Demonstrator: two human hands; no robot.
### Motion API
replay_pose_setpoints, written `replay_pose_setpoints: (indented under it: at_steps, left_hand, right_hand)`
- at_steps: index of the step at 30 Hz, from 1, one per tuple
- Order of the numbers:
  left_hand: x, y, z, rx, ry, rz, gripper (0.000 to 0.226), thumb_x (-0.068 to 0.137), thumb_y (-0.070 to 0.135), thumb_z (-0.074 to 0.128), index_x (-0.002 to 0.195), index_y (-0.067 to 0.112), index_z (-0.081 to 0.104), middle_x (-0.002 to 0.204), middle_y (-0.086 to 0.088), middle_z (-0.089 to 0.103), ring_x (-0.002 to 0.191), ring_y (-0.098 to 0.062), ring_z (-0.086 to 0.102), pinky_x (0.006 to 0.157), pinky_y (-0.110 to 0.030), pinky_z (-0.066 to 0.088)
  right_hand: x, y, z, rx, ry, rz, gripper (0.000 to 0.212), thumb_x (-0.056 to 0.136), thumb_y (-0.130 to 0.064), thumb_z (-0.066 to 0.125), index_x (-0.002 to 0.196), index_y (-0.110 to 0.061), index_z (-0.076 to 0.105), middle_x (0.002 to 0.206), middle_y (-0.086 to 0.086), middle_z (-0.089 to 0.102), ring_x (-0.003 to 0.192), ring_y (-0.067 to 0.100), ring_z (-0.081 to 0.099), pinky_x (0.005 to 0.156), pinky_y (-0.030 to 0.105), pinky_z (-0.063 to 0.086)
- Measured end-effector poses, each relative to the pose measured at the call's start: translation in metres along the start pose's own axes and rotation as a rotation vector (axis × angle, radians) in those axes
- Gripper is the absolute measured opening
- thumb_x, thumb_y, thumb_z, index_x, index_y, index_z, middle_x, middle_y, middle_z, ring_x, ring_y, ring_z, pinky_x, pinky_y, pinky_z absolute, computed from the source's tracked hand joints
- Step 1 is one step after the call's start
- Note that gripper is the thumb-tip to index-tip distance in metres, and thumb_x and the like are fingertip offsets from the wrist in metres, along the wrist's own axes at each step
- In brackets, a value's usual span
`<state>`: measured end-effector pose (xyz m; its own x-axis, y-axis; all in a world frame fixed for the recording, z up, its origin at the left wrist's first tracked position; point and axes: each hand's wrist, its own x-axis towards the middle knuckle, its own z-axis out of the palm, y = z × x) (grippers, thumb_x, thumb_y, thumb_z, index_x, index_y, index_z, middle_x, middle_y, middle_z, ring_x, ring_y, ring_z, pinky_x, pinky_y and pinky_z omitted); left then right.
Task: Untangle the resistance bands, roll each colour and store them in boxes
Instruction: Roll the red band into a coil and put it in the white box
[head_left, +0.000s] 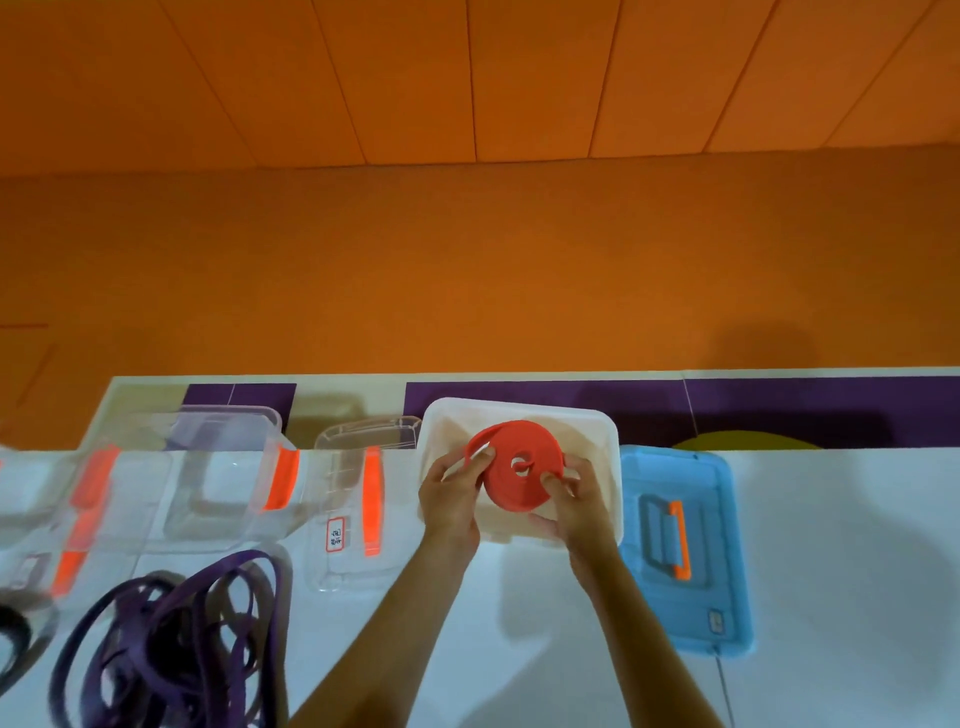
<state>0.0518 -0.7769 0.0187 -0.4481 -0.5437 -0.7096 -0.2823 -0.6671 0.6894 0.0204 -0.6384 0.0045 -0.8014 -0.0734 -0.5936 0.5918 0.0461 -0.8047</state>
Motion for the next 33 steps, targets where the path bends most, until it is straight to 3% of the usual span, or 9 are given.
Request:
replay_pose_setpoints:
  at_steps: [3, 7, 11, 16, 22, 26, 31, 33]
  left_hand:
    - [0.02, 0.0, 0.004, 0.127, -0.028, -0.022, 0.036, 0.078, 0.006, 0.092, 0.107, 0.011, 0.072, 0.116, -0.021, 0.077, 0.101, -0.032, 0.073, 0.104, -0.048, 0.058]
    - [0.045, -0.01, 0.008, 0.245, -0.032, -0.086, 0.04, 0.08, 0.011, 0.091, 0.113, 0.006, 0.07, 0.121, -0.021, 0.075, 0.118, -0.038, 0.07, 0.111, -0.049, 0.053]
    - [0.065, -0.018, 0.018, 0.303, 0.018, -0.102, 0.041, 0.081, 0.014, 0.091, 0.114, 0.001, 0.07, 0.122, -0.022, 0.074, 0.108, -0.034, 0.068, 0.109, -0.046, 0.053]
    - [0.083, -0.023, 0.028, 0.364, 0.039, -0.125, 0.035, 0.081, 0.007, 0.089, 0.109, -0.001, 0.07, 0.124, -0.024, 0.073, 0.106, -0.034, 0.065, 0.109, -0.046, 0.052]
    - [0.098, -0.035, 0.03, 0.406, 0.071, -0.114, 0.046, 0.083, 0.005, 0.088, 0.124, -0.005, 0.07, 0.126, -0.025, 0.072, 0.122, -0.044, 0.066, 0.111, -0.051, 0.052]
    - [0.104, -0.04, 0.025, 0.52, 0.072, -0.053, 0.042, 0.087, 0.012, 0.086, 0.125, 0.001, 0.072, 0.127, -0.021, 0.071, 0.121, -0.042, 0.065, 0.111, -0.053, 0.05]
    - [0.105, -0.041, 0.023, 0.646, 0.055, 0.058, 0.037, 0.09, 0.007, 0.081, 0.124, -0.002, 0.071, 0.125, -0.024, 0.071, 0.121, -0.043, 0.065, 0.112, -0.05, 0.05]
    - [0.103, -0.037, 0.029, 0.859, 0.104, 0.074, 0.042, 0.095, 0.018, 0.079, 0.133, 0.006, 0.067, 0.129, -0.017, 0.069, 0.123, -0.036, 0.064, 0.111, -0.046, 0.05]
  right_hand:
    - [0.018, -0.005, -0.008, -0.238, -0.079, 0.08, 0.037, 0.104, -0.017, 0.06, 0.137, -0.018, 0.044, 0.136, 0.012, 0.057, 0.116, 0.026, 0.062, 0.077, 0.047, 0.065]
    - [0.041, -0.006, -0.008, -0.457, -0.193, 0.208, 0.068, 0.106, -0.02, 0.06, 0.16, -0.019, 0.018, 0.149, 0.012, 0.048, 0.124, 0.033, 0.061, 0.085, 0.051, 0.065]
    - [0.058, 0.005, -0.002, -0.385, -0.197, 0.287, 0.082, 0.106, -0.018, 0.062, 0.164, -0.021, 0.004, 0.125, 0.022, 0.067, 0.093, 0.036, 0.078, 0.083, 0.053, 0.065]
    - [0.075, 0.02, -0.003, -0.299, -0.157, 0.306, 0.058, 0.104, -0.016, 0.065, 0.15, -0.016, 0.03, 0.13, 0.02, 0.064, 0.086, 0.036, 0.079, 0.077, 0.054, 0.066]
    - [0.086, 0.031, -0.004, -0.373, -0.154, 0.277, 0.065, 0.104, -0.018, 0.065, 0.156, -0.015, 0.025, 0.137, 0.022, 0.061, 0.093, 0.038, 0.077, 0.078, 0.055, 0.066]
    - [0.092, 0.038, -0.001, -0.464, -0.149, 0.26, 0.089, 0.101, -0.017, 0.07, 0.165, -0.02, 0.008, 0.142, 0.022, 0.057, 0.105, 0.04, 0.073, 0.082, 0.054, 0.065]
    - [0.096, 0.044, 0.0, -0.705, -0.119, 0.2, 0.075, 0.099, -0.028, 0.073, 0.156, -0.012, 0.028, 0.122, 0.014, 0.067, 0.089, 0.027, 0.075, 0.067, 0.039, 0.067]
    - [0.097, 0.043, 0.001, -0.813, -0.114, 0.176, 0.072, 0.098, -0.033, 0.073, 0.153, -0.011, 0.031, 0.118, 0.012, 0.068, 0.096, 0.029, 0.074, 0.077, 0.043, 0.066]
